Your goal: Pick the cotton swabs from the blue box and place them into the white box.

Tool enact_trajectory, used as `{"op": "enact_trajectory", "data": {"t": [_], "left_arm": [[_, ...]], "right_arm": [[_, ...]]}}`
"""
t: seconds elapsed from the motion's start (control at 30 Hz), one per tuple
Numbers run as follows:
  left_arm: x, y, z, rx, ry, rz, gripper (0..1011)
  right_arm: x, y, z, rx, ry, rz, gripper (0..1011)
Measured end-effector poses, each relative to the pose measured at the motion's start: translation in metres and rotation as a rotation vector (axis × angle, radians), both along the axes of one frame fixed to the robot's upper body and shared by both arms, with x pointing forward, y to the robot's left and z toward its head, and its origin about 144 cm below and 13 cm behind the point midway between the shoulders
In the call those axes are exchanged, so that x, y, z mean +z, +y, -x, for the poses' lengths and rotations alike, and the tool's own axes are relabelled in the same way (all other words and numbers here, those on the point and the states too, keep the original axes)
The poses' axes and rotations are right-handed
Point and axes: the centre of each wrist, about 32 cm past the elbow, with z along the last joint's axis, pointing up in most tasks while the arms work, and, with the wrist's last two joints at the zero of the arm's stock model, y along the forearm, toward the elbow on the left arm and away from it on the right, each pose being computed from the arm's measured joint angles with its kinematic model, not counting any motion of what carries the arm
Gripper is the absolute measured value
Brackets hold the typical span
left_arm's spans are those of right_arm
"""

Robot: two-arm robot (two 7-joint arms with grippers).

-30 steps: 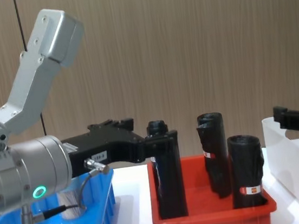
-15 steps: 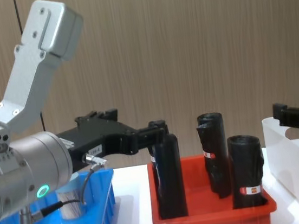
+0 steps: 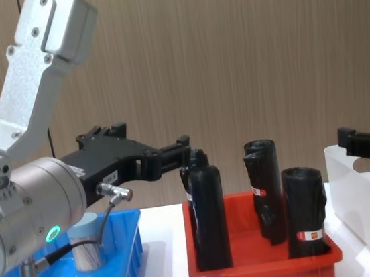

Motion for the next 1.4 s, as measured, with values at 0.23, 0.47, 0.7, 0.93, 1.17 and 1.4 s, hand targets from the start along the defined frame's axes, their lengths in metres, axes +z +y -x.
{"op": "enact_trajectory", "data": {"t": [0.23, 0.47, 0.7, 0.93, 1.17, 1.4], "left_arm": [[0.000, -0.001, 0.001, 0.006, -0.003, 0.001, 1004], [0.000, -0.001, 0.001, 0.006, -0.003, 0.001, 1004], [0.000, 0.000, 0.001, 0.007, -0.004, 0.001, 1004], [0.000, 0.000, 0.000, 0.007, -0.003, 0.002, 1004], [0.000, 0.000, 0.000, 0.007, -0.003, 0.001, 1004], [0.000, 0.000, 0.000, 0.008, -0.002, 0.001, 1004]], "right_arm": [[0.000, 0.000, 0.000, 0.000, 0.001, 0.000, 1002], [0.000, 0.000, 0.000, 0.001, 0.001, 0.000, 1001], [0.000, 0.000, -0.001, 0.006, 0.006, 0.003, 1002], [-0.003, -0.002, -0.005, 0.032, 0.037, 0.011, 1001], [-0.007, -0.003, -0.013, 0.078, 0.081, 0.017, 1001], [-0.011, -0.003, -0.025, 0.122, 0.115, 0.019, 1001]]}}
